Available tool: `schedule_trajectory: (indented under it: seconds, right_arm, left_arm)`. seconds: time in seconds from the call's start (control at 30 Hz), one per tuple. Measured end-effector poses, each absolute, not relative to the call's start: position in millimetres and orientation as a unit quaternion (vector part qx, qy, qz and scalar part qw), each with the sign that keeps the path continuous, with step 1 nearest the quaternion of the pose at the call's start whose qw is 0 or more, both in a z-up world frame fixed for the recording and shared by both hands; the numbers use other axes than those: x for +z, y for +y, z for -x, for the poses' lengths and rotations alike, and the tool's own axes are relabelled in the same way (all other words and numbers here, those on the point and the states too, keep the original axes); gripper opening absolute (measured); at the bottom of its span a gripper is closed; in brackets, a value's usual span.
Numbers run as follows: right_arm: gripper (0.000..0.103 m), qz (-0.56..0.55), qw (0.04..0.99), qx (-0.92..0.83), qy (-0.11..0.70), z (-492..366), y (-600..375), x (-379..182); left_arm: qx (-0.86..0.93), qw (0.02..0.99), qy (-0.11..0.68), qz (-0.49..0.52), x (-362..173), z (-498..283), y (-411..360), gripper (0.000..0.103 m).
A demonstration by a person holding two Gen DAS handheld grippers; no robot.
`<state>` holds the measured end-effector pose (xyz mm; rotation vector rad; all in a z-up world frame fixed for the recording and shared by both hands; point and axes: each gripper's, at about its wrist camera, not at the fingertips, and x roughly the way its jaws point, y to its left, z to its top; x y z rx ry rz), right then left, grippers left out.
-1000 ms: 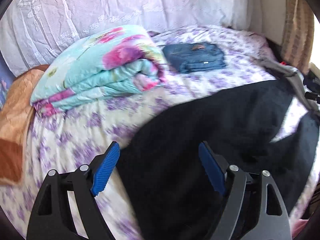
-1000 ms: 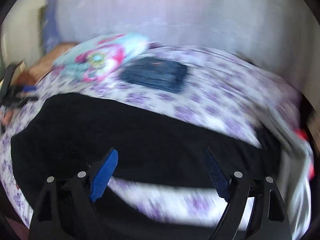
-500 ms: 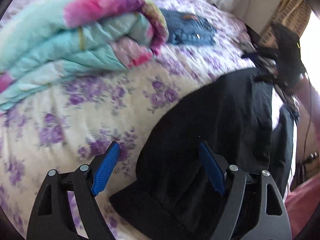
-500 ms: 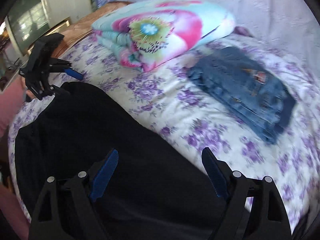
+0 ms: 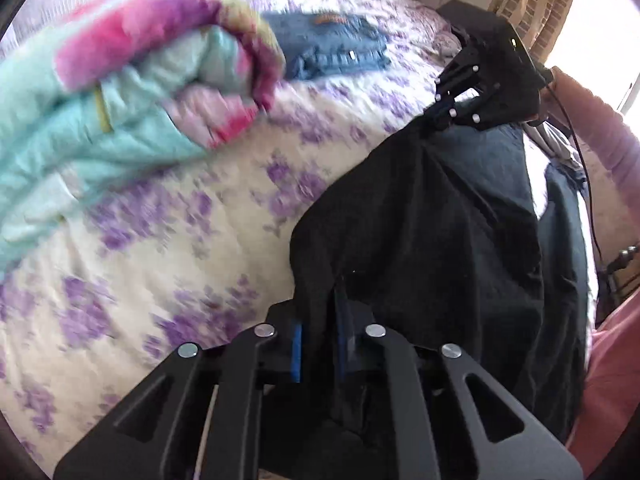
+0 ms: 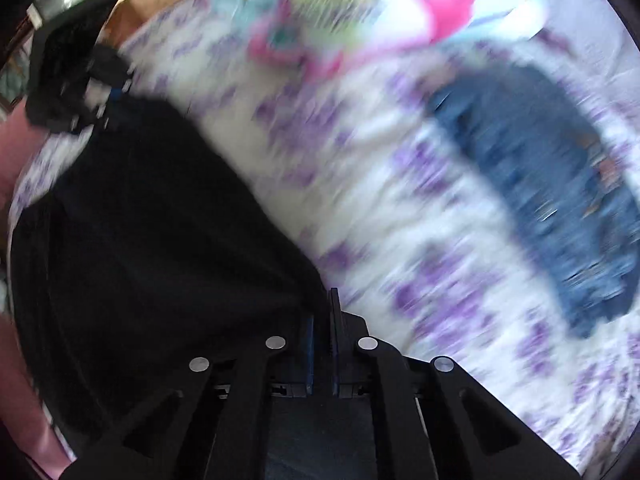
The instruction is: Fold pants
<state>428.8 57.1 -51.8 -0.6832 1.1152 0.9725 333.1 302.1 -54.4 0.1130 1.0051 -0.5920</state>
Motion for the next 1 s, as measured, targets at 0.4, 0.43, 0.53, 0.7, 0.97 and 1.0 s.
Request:
schedule_trajectory:
  seconds: [0.4,0.43,0.53,0.7,0.97,1.0]
  right_arm:
    - [0.062,0.358,0.717,0.413,0.434,-425,90,-61]
    - [0.062,0.343,0.707,0.428,0.447,-430,86,-58]
    - [0.062,0.321,0.680,0.433,0.497,-447,69,-62]
    - [0.058,0.280,0.638,0.453,0.556,-459,34,-78]
    - [0.007,0.270,0.666,0.449,0.532,-449,16,-57]
    - [0.006,0.273,0.678,0.446,0.517,-441,13,-45]
  left_arm:
    - [-0.194,0.846,0.495,-0.045,-57,-340,333,0.055]
    - [-0.203,0.842,0.498,-0.031,-56,-342,337,0.061]
    - [-0.220,0.825,0.520,0.001,-62,-353,347,0.069]
    - [-0.264,0.810,0.521,0.051,-62,-362,358,0.062]
    - [-0.257,0.816,0.517,0.025,-55,-361,344,0.010]
    - [-0.253,0.820,0.513,0.011,-50,-357,338,0.010]
